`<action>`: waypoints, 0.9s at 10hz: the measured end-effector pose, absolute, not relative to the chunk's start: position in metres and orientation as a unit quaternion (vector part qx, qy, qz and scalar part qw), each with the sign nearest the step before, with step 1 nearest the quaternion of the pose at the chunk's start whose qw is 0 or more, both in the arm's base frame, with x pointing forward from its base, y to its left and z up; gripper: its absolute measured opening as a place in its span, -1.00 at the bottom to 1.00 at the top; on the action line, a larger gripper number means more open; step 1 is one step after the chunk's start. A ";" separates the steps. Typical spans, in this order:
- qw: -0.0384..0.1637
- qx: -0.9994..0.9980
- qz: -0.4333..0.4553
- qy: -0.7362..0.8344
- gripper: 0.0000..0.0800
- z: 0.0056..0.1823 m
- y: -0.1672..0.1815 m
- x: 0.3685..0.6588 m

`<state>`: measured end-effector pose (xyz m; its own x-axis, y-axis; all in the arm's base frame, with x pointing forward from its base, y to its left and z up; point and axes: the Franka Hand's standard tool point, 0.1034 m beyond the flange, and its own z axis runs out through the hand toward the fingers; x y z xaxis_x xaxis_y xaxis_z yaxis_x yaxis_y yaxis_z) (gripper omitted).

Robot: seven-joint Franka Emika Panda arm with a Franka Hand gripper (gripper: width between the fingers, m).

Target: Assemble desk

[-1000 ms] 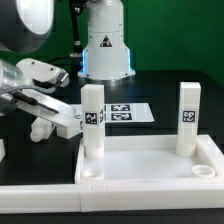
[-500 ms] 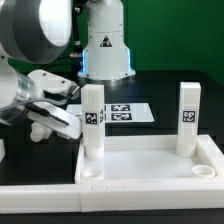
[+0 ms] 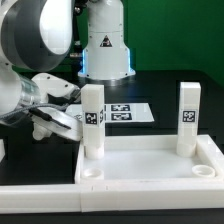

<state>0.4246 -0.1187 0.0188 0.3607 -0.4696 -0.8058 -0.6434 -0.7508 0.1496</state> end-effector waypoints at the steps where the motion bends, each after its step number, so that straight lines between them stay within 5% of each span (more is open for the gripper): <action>1: 0.096 -0.819 0.453 0.339 0.62 0.019 -0.119 0.424; 3: 0.097 -0.816 0.458 0.338 0.01 0.021 -0.118 0.422; 4: 0.097 -0.815 0.461 0.338 -0.45 0.022 -0.117 0.421; 5: 0.098 -0.814 0.463 0.338 -0.45 0.022 -0.117 0.420; 7: 0.098 -0.814 0.463 0.337 -0.95 0.022 -0.117 0.420; 9: 0.099 -0.816 0.466 0.327 -0.98 0.024 -0.118 0.419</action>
Offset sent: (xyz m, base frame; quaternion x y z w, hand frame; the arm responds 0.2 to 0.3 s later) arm 0.0000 0.0000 0.0000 0.0000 0.0000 0.0000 1.0000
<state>0.4191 -0.1180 0.0239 0.3517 -0.4414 -0.8255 -0.6257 -0.7668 0.1434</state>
